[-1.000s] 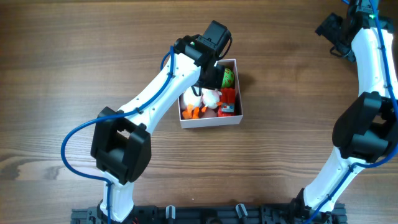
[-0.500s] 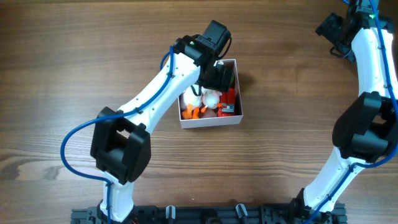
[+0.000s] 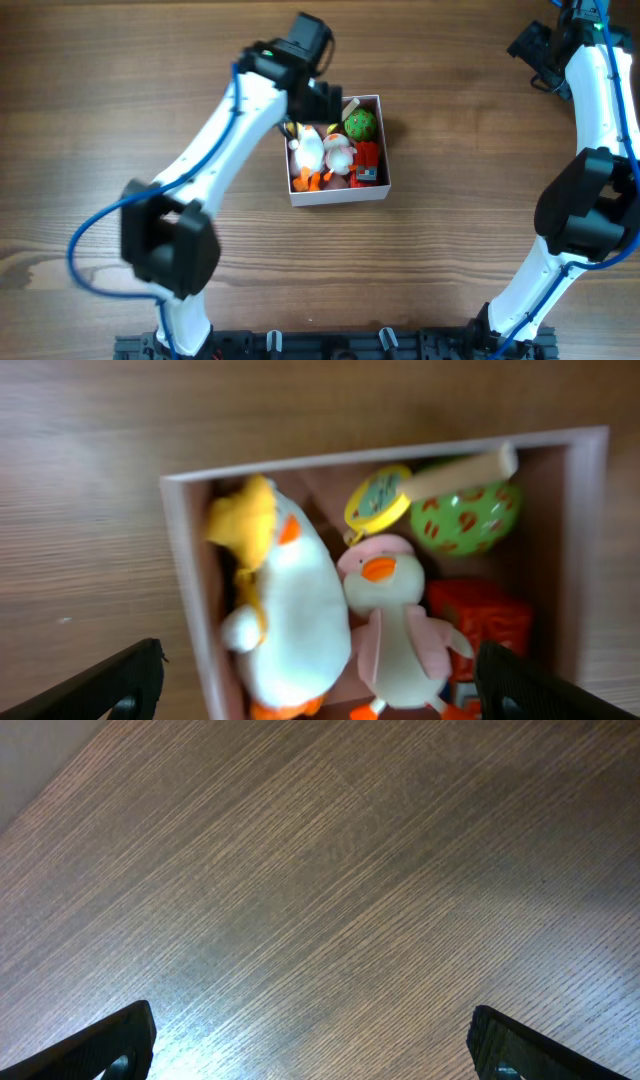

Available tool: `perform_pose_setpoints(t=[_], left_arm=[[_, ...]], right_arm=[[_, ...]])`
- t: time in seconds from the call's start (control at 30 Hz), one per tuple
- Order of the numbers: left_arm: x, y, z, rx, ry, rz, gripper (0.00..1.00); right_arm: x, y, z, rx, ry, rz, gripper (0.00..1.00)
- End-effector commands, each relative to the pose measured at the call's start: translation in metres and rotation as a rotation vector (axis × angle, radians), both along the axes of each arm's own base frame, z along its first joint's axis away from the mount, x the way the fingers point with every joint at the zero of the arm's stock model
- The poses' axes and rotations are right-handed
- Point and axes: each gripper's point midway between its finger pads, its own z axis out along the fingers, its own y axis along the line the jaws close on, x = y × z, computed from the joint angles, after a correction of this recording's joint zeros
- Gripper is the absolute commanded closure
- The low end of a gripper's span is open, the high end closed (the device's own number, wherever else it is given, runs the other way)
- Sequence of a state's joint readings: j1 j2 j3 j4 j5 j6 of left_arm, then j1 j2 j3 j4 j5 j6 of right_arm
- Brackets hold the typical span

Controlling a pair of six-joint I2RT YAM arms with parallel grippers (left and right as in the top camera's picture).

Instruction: Pack container

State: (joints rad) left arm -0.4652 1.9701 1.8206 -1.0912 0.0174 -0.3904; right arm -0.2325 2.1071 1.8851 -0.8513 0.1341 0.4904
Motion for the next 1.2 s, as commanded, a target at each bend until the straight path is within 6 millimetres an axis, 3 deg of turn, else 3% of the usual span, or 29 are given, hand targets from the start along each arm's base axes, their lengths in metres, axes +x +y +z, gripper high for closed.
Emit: perform_pose_setpoints(t=[0.0, 0.07, 0.17, 0.43, 0.73, 1.17], left_arm=[[0.001, 0.022, 0.072, -0.103, -0.138, 0.099, 0.00], [-0.001, 0.031, 0.090, -0.119, -0.177, 0.117, 0.00], [-0.009, 0.046, 0.099, -0.100, -0.180, 0.141, 0.00], [-0.062, 0.071, 0.076, 0.024, 0.040, 0.155, 0.00], [-0.091, 0.081, 0.072, 0.047, 0.159, 0.227, 0.00], [-0.093, 0.081, 0.071, 0.050, 0.169, 0.226, 0.00]], right_arm=[[-0.002, 0.001, 0.012, 0.002, -0.027, -0.007, 0.00], [-0.002, 0.001, 0.012, 0.002, -0.027, -0.007, 0.00], [-0.002, 0.001, 0.012, 0.002, -0.027, -0.007, 0.00], [-0.001, 0.001, 0.012, 0.002, -0.027, -0.007, 0.00], [-0.002, 0.001, 0.012, 0.002, -0.027, -0.007, 0.00], [-0.002, 0.001, 0.012, 0.002, -0.026, -0.007, 0.00]])
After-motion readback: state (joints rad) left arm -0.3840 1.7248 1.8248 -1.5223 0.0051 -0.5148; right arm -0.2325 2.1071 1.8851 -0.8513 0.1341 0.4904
